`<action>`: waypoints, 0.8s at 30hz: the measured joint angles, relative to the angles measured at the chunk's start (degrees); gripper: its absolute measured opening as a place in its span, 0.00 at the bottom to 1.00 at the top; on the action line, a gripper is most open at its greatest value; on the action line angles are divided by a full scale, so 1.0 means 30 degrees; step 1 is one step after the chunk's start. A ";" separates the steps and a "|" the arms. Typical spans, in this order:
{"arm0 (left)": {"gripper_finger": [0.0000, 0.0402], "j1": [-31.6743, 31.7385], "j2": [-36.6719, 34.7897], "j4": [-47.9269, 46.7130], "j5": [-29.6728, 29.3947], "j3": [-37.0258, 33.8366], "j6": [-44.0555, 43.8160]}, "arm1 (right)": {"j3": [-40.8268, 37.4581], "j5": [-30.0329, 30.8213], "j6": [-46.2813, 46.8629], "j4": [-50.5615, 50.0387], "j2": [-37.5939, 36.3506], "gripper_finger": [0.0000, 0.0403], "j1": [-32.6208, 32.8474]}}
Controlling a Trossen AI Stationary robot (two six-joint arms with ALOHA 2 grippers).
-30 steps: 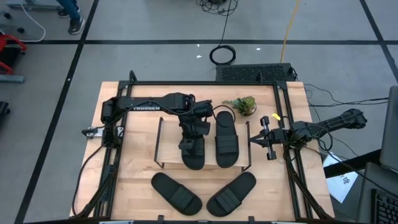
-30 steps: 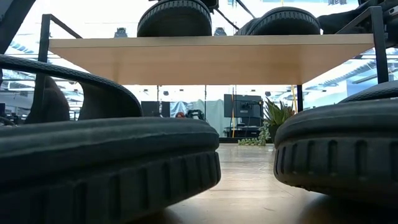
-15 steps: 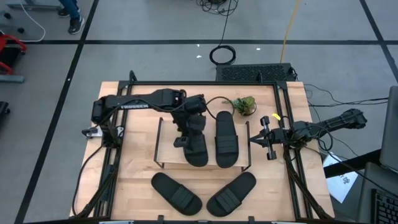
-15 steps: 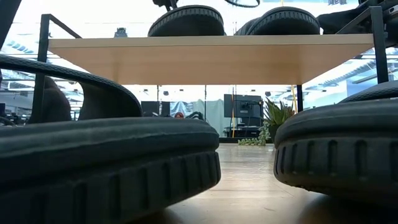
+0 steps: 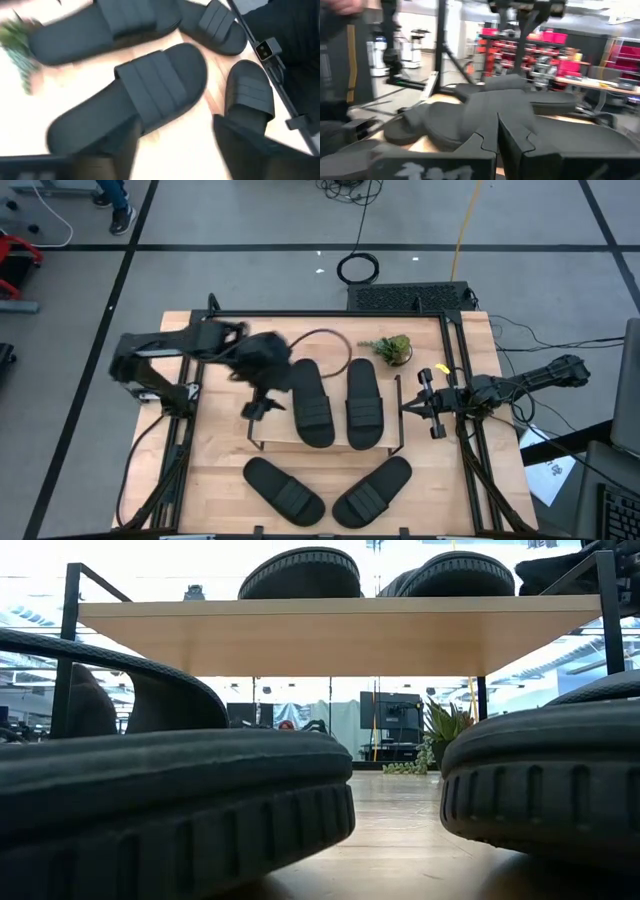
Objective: Pick and place slides into the shelf
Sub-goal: Adjust the black slide
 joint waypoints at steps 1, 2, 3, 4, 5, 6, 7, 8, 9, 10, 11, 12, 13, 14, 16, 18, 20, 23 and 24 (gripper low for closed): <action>0.48 -0.0547 -0.0558 0.0170 -0.0569 -0.0291 0.0028 | 0.0000 -0.0249 0.0003 0.0013 0.0000 0.00 0.0003; 0.38 -0.1107 -0.1155 0.0462 -0.1079 -0.0768 0.0186 | 0.0000 -0.0259 0.0020 0.0015 0.0000 0.00 0.0004; 0.29 -0.1567 -0.1760 0.1065 -0.1561 -0.1374 0.0390 | 0.0000 -0.0239 0.0046 0.0019 0.0000 0.00 0.0004; 0.19 -0.1949 -0.2450 0.1860 -0.2010 -0.2095 0.0499 | 0.0000 -0.0186 0.0076 0.0040 0.0000 0.00 0.0004; 0.11 -0.2253 -0.3188 0.2801 -0.2429 -0.2965 0.0564 | 0.0000 -0.0175 0.0079 0.0044 0.0000 0.00 0.0004; 0.06 -0.2407 -0.3957 0.3854 -0.2868 -0.4008 0.0457 | 0.0000 -0.0175 0.0086 0.0073 0.0000 0.00 0.0004; 0.04 -0.2435 -0.4749 0.5130 -0.3469 -0.5137 0.0188 | 0.0000 -0.0183 0.0092 0.0120 0.0000 0.00 0.0004; 0.04 -0.2426 -0.5631 0.6637 -0.4186 -0.6442 -0.0111 | 0.0000 -0.0183 0.0098 0.0164 0.0000 0.00 0.0004; 0.05 -0.2408 -0.6522 0.8286 -0.4876 -0.7849 -0.0335 | 0.0000 -0.0190 0.0098 0.0236 0.0000 0.00 0.0004; 0.06 -0.2344 -0.7399 0.9802 -0.5339 -0.9270 -0.0462 | 0.0000 -0.0190 0.0098 0.0319 0.0000 0.00 0.0004; 0.06 -0.2291 -0.8308 1.1350 -0.5627 -1.0798 -0.0488 | 0.0000 -0.0190 0.0104 0.0337 0.0000 0.00 0.0004; 0.06 -0.2223 -0.9192 1.3059 -0.5733 -1.2321 -0.0593 | 0.0000 -0.0194 0.0106 0.0321 0.0000 0.00 0.0004; 0.05 -0.2242 -1.0057 1.4473 -0.5726 -1.3736 -0.0624 | 0.0000 -0.0222 0.0106 0.0310 0.0003 0.00 0.0004; 0.04 -0.2337 -1.0959 1.5750 -0.5730 -1.5181 -0.0664 | 0.0000 -0.0236 0.0106 0.0299 0.0007 0.00 0.0004; 0.01 -0.2700 -1.2802 1.8102 -0.5887 -1.7972 -0.1014 | 0.0000 -0.0241 0.0163 0.0306 0.0007 0.00 0.0004; 0.01 -0.3245 -1.4518 2.0946 -0.6293 -2.0615 -0.1601 | 0.0000 -0.0242 0.0193 0.0300 0.0007 0.00 0.0004; 0.01 -0.3854 -1.5997 2.3633 -0.6724 -2.3015 -0.1767 | 0.0000 -0.0248 0.0186 0.0299 0.0007 0.00 0.0004; 0.00 -0.4672 -1.7727 2.6225 -0.7611 -2.5712 -0.1163 | 0.0000 -0.0248 0.0186 0.0299 0.0007 0.00 0.0004; 0.00 -0.4908 -1.8279 2.6537 -0.8190 -2.6365 -0.0959 | 0.0000 -0.0248 0.0186 0.0305 0.0007 0.00 0.0004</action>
